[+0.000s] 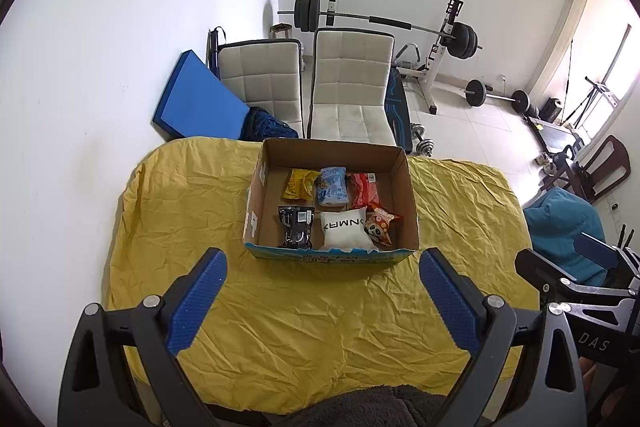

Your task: Organize soft objects

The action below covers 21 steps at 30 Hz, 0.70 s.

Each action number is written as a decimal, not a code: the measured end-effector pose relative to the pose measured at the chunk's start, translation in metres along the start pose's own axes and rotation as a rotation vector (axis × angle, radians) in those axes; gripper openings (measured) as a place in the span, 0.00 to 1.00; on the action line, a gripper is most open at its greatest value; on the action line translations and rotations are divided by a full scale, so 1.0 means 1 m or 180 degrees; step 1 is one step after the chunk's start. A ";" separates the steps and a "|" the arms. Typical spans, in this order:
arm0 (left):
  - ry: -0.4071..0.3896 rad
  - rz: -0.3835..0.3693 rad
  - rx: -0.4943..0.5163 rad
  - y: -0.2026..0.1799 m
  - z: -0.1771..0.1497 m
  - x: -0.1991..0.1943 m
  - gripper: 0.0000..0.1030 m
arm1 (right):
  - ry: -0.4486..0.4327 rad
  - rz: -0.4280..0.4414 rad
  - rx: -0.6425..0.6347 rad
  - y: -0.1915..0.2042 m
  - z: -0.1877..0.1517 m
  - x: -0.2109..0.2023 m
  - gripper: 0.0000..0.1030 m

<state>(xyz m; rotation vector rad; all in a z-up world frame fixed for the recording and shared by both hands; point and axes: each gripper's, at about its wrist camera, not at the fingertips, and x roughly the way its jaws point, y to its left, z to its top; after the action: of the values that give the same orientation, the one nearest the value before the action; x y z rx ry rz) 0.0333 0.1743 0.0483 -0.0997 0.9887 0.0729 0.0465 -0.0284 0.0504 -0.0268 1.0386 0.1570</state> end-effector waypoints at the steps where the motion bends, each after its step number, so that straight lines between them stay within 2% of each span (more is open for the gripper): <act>1: -0.0002 -0.0005 0.0004 0.000 0.000 0.000 0.96 | 0.0000 0.0003 -0.0001 -0.001 0.000 0.000 1.00; 21: -0.0011 -0.0046 -0.0032 0.002 0.000 -0.001 0.96 | -0.0033 -0.0078 0.0046 -0.007 -0.003 -0.002 1.00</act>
<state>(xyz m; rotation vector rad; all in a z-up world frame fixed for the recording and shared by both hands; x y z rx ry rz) 0.0326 0.1768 0.0494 -0.1161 0.9842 0.0647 0.0437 -0.0355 0.0507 -0.0257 1.0285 0.1271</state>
